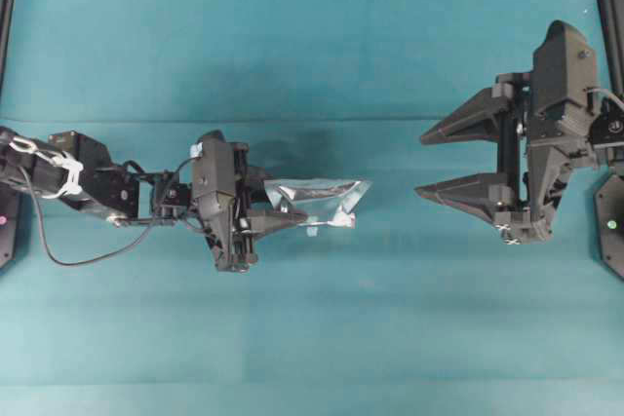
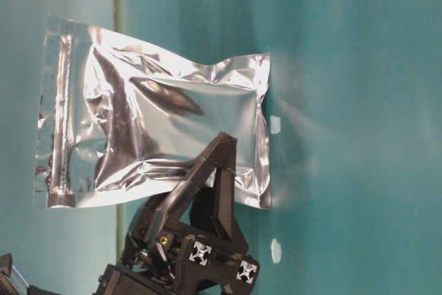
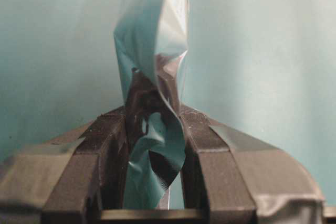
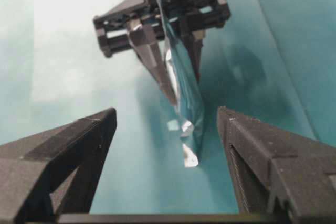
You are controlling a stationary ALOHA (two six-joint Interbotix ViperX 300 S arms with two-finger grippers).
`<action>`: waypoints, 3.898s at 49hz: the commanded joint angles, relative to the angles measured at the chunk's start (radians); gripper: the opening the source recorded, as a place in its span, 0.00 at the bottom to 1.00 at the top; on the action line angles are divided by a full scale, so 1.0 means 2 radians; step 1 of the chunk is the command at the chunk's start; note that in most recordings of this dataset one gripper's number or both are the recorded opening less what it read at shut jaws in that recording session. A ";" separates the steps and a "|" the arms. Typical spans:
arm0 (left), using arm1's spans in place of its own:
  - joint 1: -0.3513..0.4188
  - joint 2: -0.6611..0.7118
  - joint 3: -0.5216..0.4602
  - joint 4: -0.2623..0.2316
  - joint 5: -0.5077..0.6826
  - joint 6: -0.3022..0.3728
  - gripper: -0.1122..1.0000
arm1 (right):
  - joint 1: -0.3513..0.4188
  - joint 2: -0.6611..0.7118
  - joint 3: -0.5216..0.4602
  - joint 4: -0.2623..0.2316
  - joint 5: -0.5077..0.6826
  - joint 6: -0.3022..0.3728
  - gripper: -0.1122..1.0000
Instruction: Hand over the silver zip bag and make it stand upright.
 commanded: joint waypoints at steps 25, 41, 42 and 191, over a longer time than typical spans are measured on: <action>-0.005 -0.003 -0.005 0.002 -0.002 -0.001 0.37 | -0.001 -0.005 0.002 -0.001 -0.006 0.005 0.87; -0.005 -0.003 -0.005 0.002 -0.002 -0.002 0.37 | -0.001 -0.005 0.008 0.000 -0.026 0.005 0.87; -0.005 -0.003 -0.006 0.002 -0.002 -0.002 0.37 | -0.001 -0.005 0.009 0.000 -0.026 0.005 0.87; -0.007 -0.015 -0.025 0.005 0.107 0.041 0.35 | 0.007 -0.005 0.021 0.000 -0.025 0.004 0.87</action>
